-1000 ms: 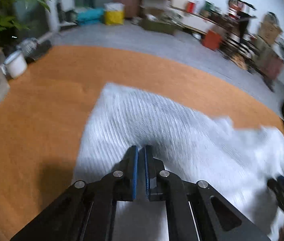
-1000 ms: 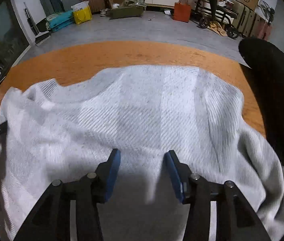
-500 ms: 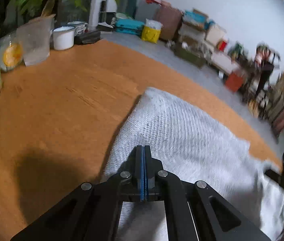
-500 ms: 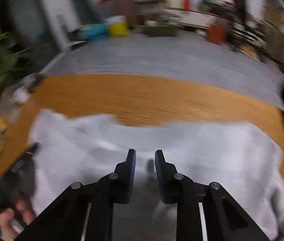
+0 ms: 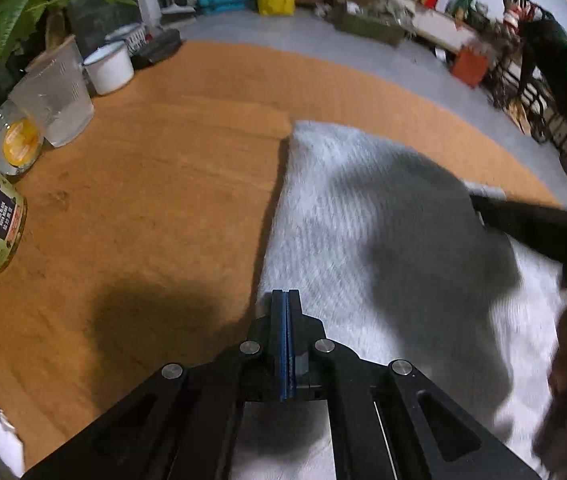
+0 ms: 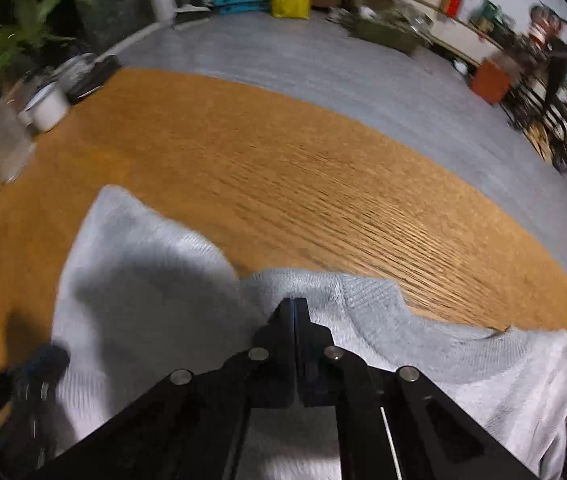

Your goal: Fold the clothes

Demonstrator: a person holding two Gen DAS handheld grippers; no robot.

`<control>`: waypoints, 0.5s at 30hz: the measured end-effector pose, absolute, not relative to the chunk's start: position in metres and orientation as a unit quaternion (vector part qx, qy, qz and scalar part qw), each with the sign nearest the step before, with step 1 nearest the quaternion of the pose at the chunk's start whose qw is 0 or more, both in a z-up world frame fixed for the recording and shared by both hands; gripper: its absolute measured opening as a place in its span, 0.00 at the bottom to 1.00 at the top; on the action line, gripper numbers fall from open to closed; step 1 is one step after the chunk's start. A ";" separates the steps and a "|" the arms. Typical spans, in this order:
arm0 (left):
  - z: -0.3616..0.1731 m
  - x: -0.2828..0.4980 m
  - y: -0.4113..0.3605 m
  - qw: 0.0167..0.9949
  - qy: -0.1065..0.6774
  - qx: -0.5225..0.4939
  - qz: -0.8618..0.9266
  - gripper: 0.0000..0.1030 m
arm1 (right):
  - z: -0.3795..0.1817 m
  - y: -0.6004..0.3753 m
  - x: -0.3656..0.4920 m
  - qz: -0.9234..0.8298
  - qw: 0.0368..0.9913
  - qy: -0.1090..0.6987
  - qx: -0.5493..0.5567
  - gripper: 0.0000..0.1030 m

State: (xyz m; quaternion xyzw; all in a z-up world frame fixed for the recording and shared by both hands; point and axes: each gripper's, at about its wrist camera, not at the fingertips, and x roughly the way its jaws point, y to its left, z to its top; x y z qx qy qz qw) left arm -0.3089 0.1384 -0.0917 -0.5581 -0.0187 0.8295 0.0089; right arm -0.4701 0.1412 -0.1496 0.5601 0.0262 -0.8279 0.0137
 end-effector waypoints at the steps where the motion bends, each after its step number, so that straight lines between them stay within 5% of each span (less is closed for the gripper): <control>1: -0.092 -0.309 0.137 0.013 -0.017 -0.563 0.826 0.03 | -0.149 0.144 -0.477 -0.829 0.005 0.008 0.559 0.04; 6: -0.093 -0.312 0.126 0.034 -0.035 -0.577 0.815 0.03 | -0.149 0.152 -0.492 -0.845 -0.031 -0.032 0.533 0.02; 11: -0.090 -0.309 0.107 0.054 -0.080 -0.595 0.798 0.05 | -0.110 0.147 -0.452 -0.890 0.052 -0.084 0.445 0.08; 15: -0.099 -0.311 0.093 0.081 -0.124 -0.613 0.776 0.06 | -0.110 0.105 -0.428 -0.846 0.101 0.014 0.523 0.22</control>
